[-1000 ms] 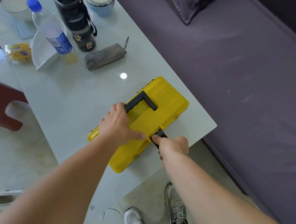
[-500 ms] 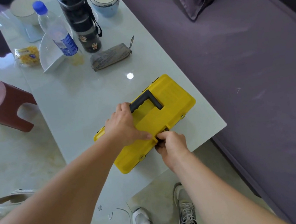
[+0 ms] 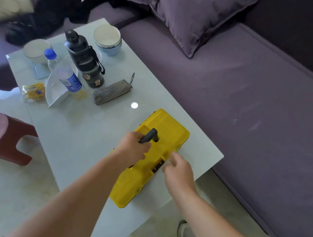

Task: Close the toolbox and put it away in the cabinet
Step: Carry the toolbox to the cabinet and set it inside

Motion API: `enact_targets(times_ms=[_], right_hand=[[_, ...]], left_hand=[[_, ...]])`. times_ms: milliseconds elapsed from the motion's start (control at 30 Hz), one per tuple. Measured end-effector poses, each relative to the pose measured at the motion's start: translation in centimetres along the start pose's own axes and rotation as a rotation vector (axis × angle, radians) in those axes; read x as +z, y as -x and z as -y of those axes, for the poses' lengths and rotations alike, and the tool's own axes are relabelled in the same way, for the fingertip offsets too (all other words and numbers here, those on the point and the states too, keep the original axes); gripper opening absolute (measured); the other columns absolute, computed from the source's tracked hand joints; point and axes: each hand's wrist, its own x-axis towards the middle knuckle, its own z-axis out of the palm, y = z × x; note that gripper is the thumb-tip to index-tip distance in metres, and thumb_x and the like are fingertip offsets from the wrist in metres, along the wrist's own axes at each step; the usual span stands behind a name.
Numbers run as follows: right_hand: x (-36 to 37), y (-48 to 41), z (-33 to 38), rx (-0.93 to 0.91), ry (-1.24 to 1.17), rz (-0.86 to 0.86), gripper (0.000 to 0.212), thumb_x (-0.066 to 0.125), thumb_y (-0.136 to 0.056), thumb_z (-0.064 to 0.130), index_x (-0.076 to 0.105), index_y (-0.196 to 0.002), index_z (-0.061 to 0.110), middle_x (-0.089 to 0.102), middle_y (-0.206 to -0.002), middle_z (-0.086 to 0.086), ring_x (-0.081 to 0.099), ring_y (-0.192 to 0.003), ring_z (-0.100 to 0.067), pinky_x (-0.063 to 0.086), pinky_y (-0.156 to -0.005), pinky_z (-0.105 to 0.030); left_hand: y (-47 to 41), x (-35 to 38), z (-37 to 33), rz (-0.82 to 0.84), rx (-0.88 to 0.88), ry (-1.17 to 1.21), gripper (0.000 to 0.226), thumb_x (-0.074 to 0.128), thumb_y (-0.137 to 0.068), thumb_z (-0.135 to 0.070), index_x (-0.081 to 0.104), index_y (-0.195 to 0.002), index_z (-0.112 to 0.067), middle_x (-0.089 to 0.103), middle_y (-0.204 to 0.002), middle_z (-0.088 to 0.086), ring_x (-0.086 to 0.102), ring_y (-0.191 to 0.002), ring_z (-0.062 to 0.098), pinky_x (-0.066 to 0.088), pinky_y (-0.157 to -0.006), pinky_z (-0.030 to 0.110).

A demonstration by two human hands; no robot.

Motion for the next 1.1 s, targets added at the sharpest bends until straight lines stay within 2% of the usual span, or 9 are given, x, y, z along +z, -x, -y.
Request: enact_targets(times_ms=[33, 100, 300, 400, 600, 733, 867, 1000, 1100], right_hand=[[-0.3, 0.3, 0.2, -0.026, -0.002, 0.038, 0.040, 0.044, -0.087, 0.002, 0.059, -0.112, 0.030, 0.055, -0.106, 0.013, 0.058, -0.098, -0.011, 0.039, -0.077, -0.014], [-1.0, 1.1, 1.2, -0.011, -0.027, 0.074, 0.054, 0.045, -0.089, 0.003, 0.043, -0.141, 0.019, 0.053, -0.136, 0.002, 0.048, -0.127, -0.018, 0.036, -0.092, -0.024], [-3.7, 2.8, 2.9, 0.168, -0.285, -0.033, 0.037, 0.054, -0.088, 0.005, 0.057, -0.123, 0.016, 0.058, -0.111, -0.008, 0.057, -0.101, -0.023, 0.047, -0.097, -0.041], [-6.5, 6.4, 5.4, 0.236, -0.552, -0.073, 0.022, 0.062, -0.087, 0.016, 0.055, -0.108, 0.015, 0.055, -0.102, -0.008, 0.057, -0.095, -0.026, 0.046, -0.084, -0.040], [-14.7, 16.9, 12.5, 0.133, -0.814, 0.041, 0.086, 0.075, -0.063, 0.063, 0.044, -0.134, 0.024, 0.049, -0.126, -0.007, 0.050, -0.116, -0.027, 0.043, -0.087, -0.044], [-20.6, 23.6, 17.1, -0.004, -0.958, 0.159, 0.130, 0.080, -0.037, 0.074, 0.026, -0.146, 0.029, 0.038, -0.147, -0.013, 0.041, -0.132, -0.027, 0.033, -0.110, -0.050], [-26.7, 29.2, 20.5, -0.277, -1.069, 0.301, 0.078, 0.080, -0.054, 0.067, 0.060, -0.120, 0.030, 0.062, -0.131, -0.005, 0.052, -0.127, -0.027, 0.035, -0.108, -0.048], [-33.6, 34.6, 21.1, -0.399, -1.229, 0.206, 0.072, 0.086, -0.060, 0.050, 0.067, -0.119, 0.013, 0.069, -0.121, -0.016, 0.065, -0.110, -0.036, 0.054, -0.089, -0.052], [-39.4, 38.1, 19.1, -0.463, -1.330, 0.200, 0.067, 0.086, -0.062, 0.045, 0.068, -0.116, 0.011, 0.069, -0.118, -0.020, 0.066, -0.107, -0.039, 0.053, -0.088, -0.060]], left_hand=[[0.1, 0.2, -0.2, 0.028, -0.021, 0.010, 0.008, 0.058, -0.089, -0.016, 0.058, -0.092, -0.009, 0.056, -0.078, 0.011, 0.053, -0.059, 0.021, 0.041, -0.054, 0.026], [0.5, 0.3, -0.6, 0.035, -0.042, -0.018, 0.008, 0.058, -0.088, -0.016, 0.058, -0.085, -0.009, 0.051, -0.071, 0.009, 0.049, -0.057, 0.021, 0.039, -0.053, 0.028], [4.7, -2.1, -6.2, 0.047, 0.013, -0.079, 0.015, 0.059, -0.086, -0.020, 0.063, -0.083, -0.005, 0.054, -0.067, 0.008, 0.049, -0.056, 0.022, 0.039, -0.055, 0.031], [9.7, -4.8, -11.9, 0.070, 0.100, -0.124, 0.018, 0.060, -0.086, -0.020, 0.062, -0.087, -0.002, 0.052, -0.068, 0.010, 0.045, -0.053, 0.022, 0.039, -0.049, 0.029], [23.4, -8.8, -25.9, 0.039, 0.375, -0.243, 0.028, 0.062, -0.087, -0.019, 0.063, -0.091, 0.008, 0.057, -0.070, 0.016, 0.050, -0.059, 0.028, 0.050, -0.059, 0.037], [33.1, -9.3, -36.0, 0.047, 0.570, -0.319, 0.022, 0.062, -0.086, -0.013, 0.066, -0.087, 0.008, 0.060, -0.072, 0.018, 0.055, -0.062, 0.028, 0.048, -0.065, 0.037], [42.1, -8.0, -43.8, 0.038, 0.743, -0.384, 0.026, 0.065, -0.082, -0.011, 0.067, -0.089, 0.014, 0.063, -0.068, 0.015, 0.057, -0.060, 0.023, 0.047, -0.065, 0.034], [49.0, -3.8, -49.7, 0.065, 0.885, -0.416, 0.022, 0.065, -0.085, -0.015, 0.070, -0.091, 0.006, 0.068, -0.076, 0.015, 0.059, -0.063, 0.021, 0.050, -0.060, 0.031], [53.4, 1.7, -53.3, 0.090, 0.962, -0.453, 0.022, 0.064, -0.086, -0.017, 0.070, -0.094, 0.003, 0.068, -0.075, 0.009, 0.058, -0.059, 0.017, 0.047, -0.052, 0.026]])
